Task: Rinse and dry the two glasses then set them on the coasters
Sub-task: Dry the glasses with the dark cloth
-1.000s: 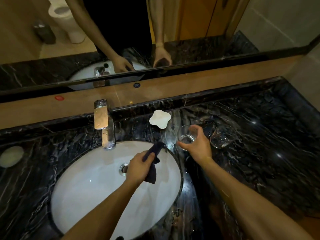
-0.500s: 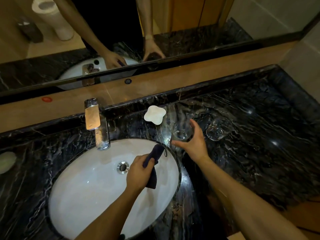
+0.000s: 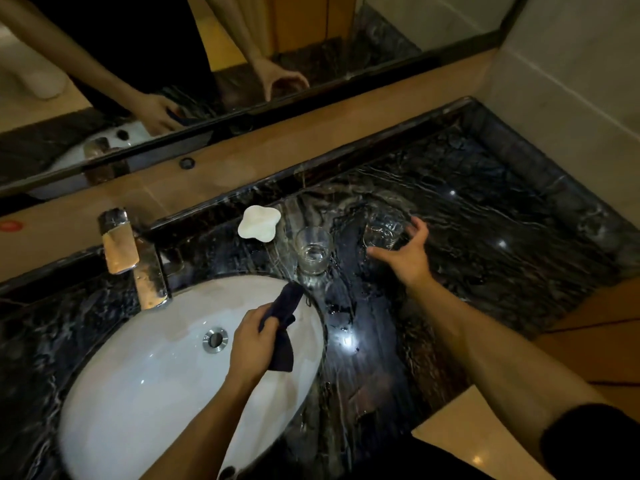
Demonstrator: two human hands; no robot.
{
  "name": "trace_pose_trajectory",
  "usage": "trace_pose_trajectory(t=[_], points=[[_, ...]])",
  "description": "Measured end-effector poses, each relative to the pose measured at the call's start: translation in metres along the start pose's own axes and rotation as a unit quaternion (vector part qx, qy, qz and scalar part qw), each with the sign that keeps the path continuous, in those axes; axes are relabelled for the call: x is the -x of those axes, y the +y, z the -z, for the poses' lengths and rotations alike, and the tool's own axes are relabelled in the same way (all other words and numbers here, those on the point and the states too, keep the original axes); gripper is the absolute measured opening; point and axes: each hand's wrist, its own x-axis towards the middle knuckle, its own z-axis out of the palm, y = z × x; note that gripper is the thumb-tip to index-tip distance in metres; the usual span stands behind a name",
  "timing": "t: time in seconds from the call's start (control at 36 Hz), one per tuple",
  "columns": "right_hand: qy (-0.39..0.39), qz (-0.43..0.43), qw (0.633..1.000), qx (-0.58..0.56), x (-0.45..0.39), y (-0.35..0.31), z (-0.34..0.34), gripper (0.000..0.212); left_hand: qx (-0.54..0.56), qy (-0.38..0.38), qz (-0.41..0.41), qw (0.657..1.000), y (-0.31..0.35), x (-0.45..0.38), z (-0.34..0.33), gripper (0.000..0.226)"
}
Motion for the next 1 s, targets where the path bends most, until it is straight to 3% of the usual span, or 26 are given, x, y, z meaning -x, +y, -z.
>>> trace_pose_trajectory(t=[0.08,0.36,0.56,0.67,0.72,0.81,0.92,1.0], points=[[-0.010,0.003,1.000,0.005,-0.012,-0.003,-0.003,0.100,0.006,-0.011,0.009,1.000,-0.003,-0.001,-0.001,0.045],[-0.022,0.003,1.000,0.001,-0.009,-0.001,0.002,0.082,0.034,-0.010,0.011,0.999,0.019,0.009,-0.001,0.034],[-0.106,-0.042,0.972,-0.206,0.044,-0.016,0.021,0.051,0.098,0.002,-0.027,0.995,0.037,0.029,-0.002,0.033],[-0.193,-0.083,0.930,-0.302,0.082,-0.029,0.019,0.076,0.122,0.030,-0.079,0.989,0.057,0.045,-0.010,0.038],[-0.209,-0.093,0.913,-0.338,0.098,-0.033,0.009,0.068,0.128,0.045,-0.123,0.983,0.071,0.052,-0.015,0.043],[-0.182,-0.097,0.906,-0.370,0.123,-0.044,-0.011,0.048,0.116,0.052,-0.197,0.972,0.094,0.061,-0.023,0.048],[-0.111,-0.075,0.935,-0.330,0.150,-0.054,-0.039,0.063,0.063,0.056,-0.246,0.966,0.111,0.067,-0.035,0.047],[-0.084,-0.065,0.955,-0.277,0.153,-0.060,-0.042,0.050,0.042,0.074,-0.244,0.966,0.107,0.082,-0.045,0.049]])
